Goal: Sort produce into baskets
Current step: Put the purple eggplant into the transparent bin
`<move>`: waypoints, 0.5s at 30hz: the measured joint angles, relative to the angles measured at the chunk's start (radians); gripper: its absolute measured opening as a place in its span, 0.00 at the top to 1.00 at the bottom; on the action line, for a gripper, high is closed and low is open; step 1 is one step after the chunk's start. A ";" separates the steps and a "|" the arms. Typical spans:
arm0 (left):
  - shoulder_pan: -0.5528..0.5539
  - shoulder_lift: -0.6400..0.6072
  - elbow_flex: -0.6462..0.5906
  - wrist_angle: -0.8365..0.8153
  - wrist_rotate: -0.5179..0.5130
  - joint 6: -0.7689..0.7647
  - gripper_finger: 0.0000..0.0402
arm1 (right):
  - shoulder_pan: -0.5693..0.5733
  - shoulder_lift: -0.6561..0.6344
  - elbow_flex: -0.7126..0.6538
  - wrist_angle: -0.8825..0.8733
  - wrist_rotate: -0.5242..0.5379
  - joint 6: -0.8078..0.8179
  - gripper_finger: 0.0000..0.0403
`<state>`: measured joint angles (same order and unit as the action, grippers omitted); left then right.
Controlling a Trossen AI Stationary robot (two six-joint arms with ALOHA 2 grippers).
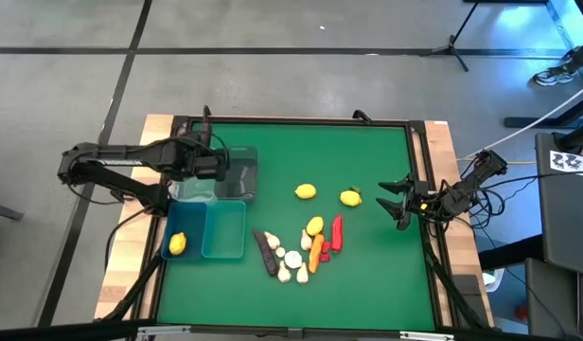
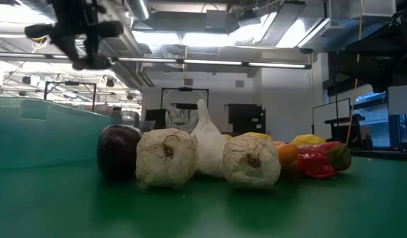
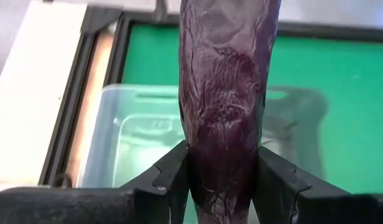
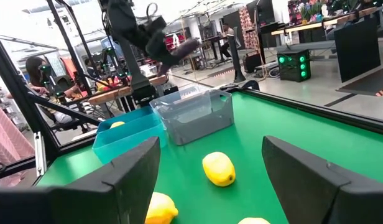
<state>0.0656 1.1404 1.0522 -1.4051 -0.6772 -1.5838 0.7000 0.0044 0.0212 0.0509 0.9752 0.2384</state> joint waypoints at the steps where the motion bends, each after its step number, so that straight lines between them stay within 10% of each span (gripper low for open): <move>1: 0.000 0.000 -0.020 0.001 0.009 -0.019 0.66 | 0.000 0.000 0.000 0.000 0.000 0.000 0.30; 15: 0.007 0.000 -0.261 0.094 0.091 -0.111 0.66 | 0.000 0.000 0.000 -0.001 0.000 0.000 0.30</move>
<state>0.0731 1.1400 0.7910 -1.3114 -0.5857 -1.6947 0.6998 0.0041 0.0212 0.0502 0.9752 0.2382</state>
